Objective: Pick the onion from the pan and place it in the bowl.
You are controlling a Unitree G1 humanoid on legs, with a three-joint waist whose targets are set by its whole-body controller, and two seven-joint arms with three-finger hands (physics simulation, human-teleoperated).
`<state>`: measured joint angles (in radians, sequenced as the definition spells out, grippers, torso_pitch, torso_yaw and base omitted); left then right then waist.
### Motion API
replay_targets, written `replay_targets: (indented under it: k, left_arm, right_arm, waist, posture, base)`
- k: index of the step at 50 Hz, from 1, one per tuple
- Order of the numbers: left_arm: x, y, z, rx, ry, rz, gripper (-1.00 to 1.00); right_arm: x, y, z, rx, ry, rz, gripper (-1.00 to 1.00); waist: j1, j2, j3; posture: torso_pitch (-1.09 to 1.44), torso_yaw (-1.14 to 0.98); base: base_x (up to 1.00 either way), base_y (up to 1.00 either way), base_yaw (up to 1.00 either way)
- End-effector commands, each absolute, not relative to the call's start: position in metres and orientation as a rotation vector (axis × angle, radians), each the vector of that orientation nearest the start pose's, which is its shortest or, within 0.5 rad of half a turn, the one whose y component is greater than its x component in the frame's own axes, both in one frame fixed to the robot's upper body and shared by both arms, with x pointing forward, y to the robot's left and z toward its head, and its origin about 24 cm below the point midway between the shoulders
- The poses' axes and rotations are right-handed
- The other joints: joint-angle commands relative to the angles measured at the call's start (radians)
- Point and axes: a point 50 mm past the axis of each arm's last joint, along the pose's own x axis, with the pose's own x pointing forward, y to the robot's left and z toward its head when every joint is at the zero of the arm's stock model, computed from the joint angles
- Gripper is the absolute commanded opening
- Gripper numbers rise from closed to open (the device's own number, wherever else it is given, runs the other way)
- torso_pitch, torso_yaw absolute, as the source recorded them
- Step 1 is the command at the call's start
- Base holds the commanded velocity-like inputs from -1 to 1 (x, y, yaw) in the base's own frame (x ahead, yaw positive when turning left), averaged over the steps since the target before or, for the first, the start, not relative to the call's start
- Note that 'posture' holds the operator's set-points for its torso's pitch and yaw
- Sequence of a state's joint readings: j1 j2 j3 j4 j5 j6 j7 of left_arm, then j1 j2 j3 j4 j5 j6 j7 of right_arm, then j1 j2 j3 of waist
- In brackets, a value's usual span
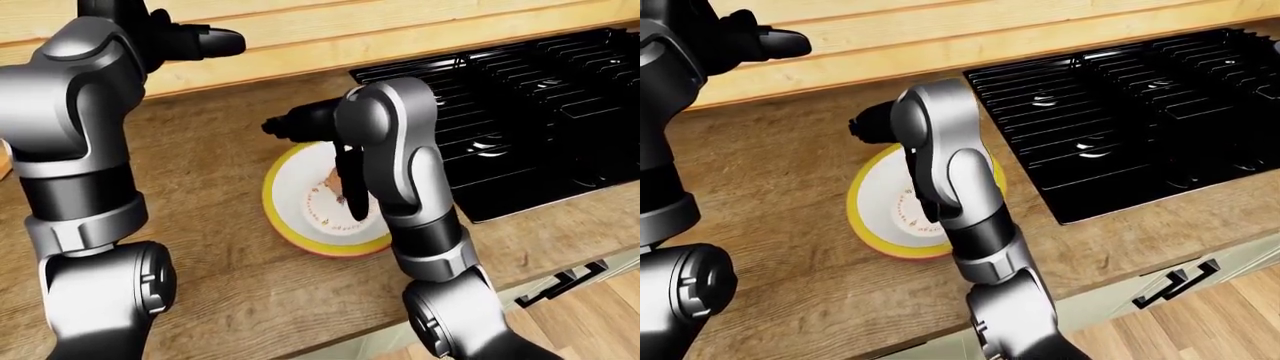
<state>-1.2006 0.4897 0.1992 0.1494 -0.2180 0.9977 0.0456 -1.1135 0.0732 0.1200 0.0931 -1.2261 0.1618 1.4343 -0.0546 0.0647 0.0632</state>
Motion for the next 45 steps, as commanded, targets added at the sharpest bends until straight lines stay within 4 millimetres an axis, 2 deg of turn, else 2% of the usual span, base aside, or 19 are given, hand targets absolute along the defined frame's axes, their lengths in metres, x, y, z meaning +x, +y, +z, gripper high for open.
replay_targets:
  k: [1, 6, 16, 19, 22, 27, 37, 45]
  left_arm:
    - [0.344, 0.208, 0.360, 0.066, -0.208, 0.121, 1.00]
    - [0.345, 0.208, 0.360, 0.067, -0.207, 0.120, 1.00]
    - [0.343, 0.208, 0.362, 0.070, -0.211, 0.120, 1.00]
    - [0.340, 0.208, 0.369, 0.070, -0.218, 0.120, 1.00]
    - [0.341, 0.208, 0.369, 0.072, -0.220, 0.121, 1.00]
    - [0.337, 0.207, 0.380, 0.075, -0.235, 0.123, 1.00]
    - [0.336, 0.207, 0.381, 0.077, -0.239, 0.123, 1.00]
    - [0.336, 0.205, 0.380, 0.078, -0.237, 0.121, 1.00]
  right_arm:
    - [0.311, -0.010, 0.300, -1.523, -0.098, 0.818, 1.00]
    - [0.323, -0.020, 0.312, -1.521, -0.090, 0.780, 1.00]
    - [0.332, -0.031, 0.330, -1.512, -0.084, 0.732, 1.00]
    - [0.337, -0.035, 0.335, -1.502, -0.078, 0.712, 1.00]
    - [0.338, -0.037, 0.334, -1.495, -0.073, 0.710, 1.00]
    - [0.340, -0.043, 0.334, -1.482, -0.065, 0.695, 1.00]
    - [0.351, -0.061, 0.341, -1.459, -0.044, 0.634, 1.00]
    - [0.361, -0.081, 0.364, -1.394, -0.051, 0.545, 1.00]
  waist:
    - [-0.001, 0.005, -0.032]
    - [-0.002, 0.005, -0.032]
    - [-0.002, 0.001, -0.030]
    - [-0.001, 0.000, -0.030]
    - [0.000, -0.003, -0.028]
    - [0.001, -0.005, -0.027]
    - [0.005, -0.009, -0.026]
    - [0.007, -0.012, -0.025]
  posture:
    - [0.00, 0.00]
    - [0.00, 0.00]
    - [0.00, 0.00]
    - [0.00, 0.00]
    - [0.00, 0.00]
    - [0.00, 0.00]
    - [0.00, 0.00]
    - [0.00, 0.00]
  base:
    - [0.00, 0.00, 0.00]
    - [0.00, 0.00, 0.00]
    - [0.00, 0.00, 0.00]
    - [0.00, 0.00, 0.00]
    - [0.00, 0.00, 0.00]
    - [0.00, 0.00, 0.00]
    - [0.00, 0.00, 0.00]
    - [0.00, 0.00, 0.00]
